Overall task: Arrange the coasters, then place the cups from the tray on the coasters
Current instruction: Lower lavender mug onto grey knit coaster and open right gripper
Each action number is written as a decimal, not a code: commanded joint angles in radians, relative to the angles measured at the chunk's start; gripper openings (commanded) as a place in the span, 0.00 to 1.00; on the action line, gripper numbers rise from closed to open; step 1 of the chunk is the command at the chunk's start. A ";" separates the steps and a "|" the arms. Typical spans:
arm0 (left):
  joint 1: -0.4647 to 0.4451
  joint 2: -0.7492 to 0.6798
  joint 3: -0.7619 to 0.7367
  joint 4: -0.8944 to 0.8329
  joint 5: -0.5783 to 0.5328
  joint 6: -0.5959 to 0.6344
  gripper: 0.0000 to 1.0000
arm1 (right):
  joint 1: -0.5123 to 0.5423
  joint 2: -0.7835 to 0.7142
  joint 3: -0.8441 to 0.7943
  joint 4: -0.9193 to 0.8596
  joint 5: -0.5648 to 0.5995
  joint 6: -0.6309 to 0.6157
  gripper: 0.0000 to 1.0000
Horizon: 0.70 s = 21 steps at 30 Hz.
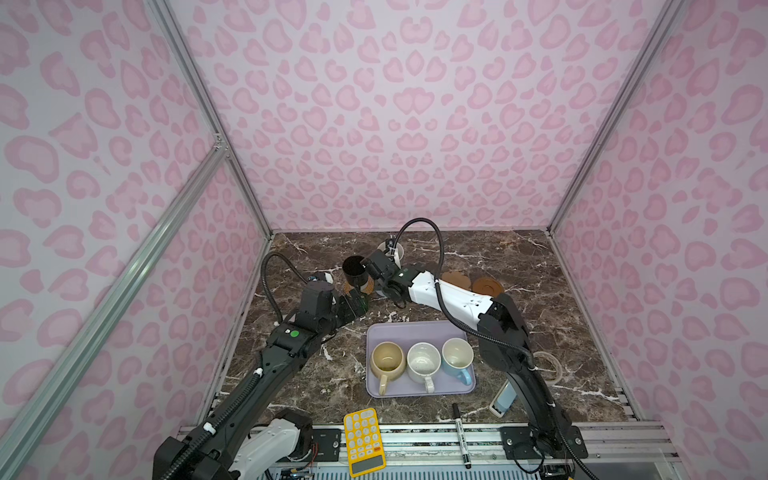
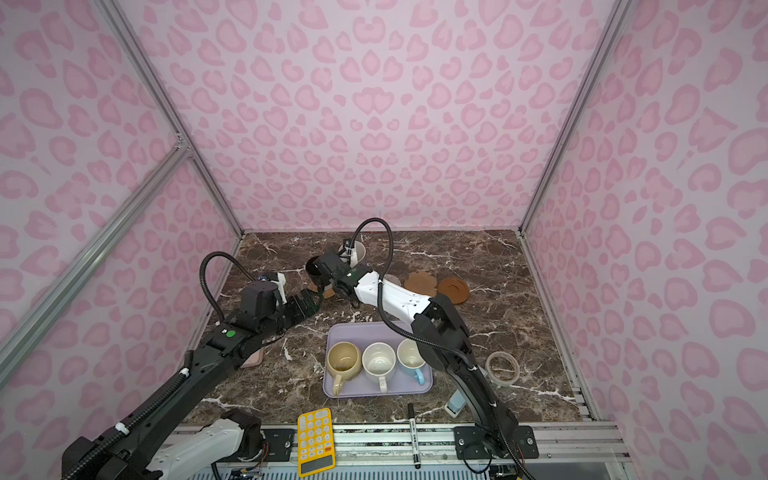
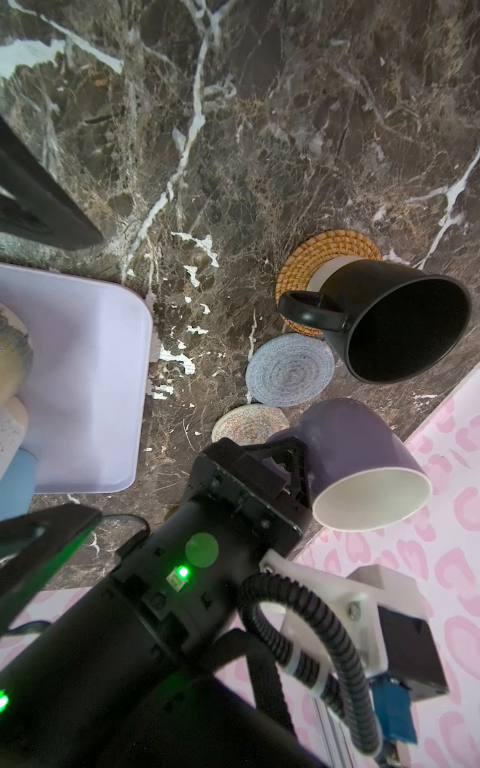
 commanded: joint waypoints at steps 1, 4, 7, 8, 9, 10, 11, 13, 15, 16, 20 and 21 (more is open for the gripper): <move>0.002 -0.007 -0.015 0.045 0.016 -0.018 0.97 | -0.004 0.024 0.008 0.000 -0.001 0.022 0.00; 0.002 -0.017 -0.030 0.047 0.007 -0.025 0.97 | -0.001 0.034 0.009 -0.001 -0.019 0.029 0.00; 0.002 -0.025 -0.039 0.042 0.003 -0.024 0.97 | -0.005 0.048 0.017 -0.012 -0.037 0.032 0.00; 0.002 -0.027 -0.037 0.038 0.003 -0.022 0.97 | -0.007 0.052 0.020 -0.018 -0.041 0.033 0.00; 0.001 -0.026 -0.035 0.033 0.003 -0.021 0.97 | -0.009 0.054 0.020 -0.024 -0.045 0.038 0.00; 0.001 -0.026 -0.037 0.032 0.004 -0.022 0.97 | -0.012 0.055 0.019 -0.026 -0.054 0.041 0.00; 0.001 -0.026 -0.039 0.034 0.009 -0.022 0.97 | -0.016 0.058 0.020 -0.026 -0.070 0.042 0.00; 0.001 -0.024 -0.043 0.043 0.017 -0.019 0.97 | -0.024 0.061 0.022 -0.031 -0.103 0.047 0.00; 0.001 -0.023 -0.043 0.042 0.021 -0.020 0.97 | -0.028 0.067 0.023 -0.034 -0.119 0.050 0.00; 0.001 -0.023 -0.043 0.044 0.022 -0.020 0.97 | -0.027 0.070 0.023 -0.035 -0.117 0.047 0.00; 0.001 -0.033 -0.045 0.049 0.021 -0.023 0.97 | -0.026 0.073 0.025 -0.046 -0.116 0.041 0.00; 0.000 -0.033 -0.044 0.047 0.022 -0.022 0.97 | -0.026 0.074 0.025 -0.048 -0.114 0.039 0.00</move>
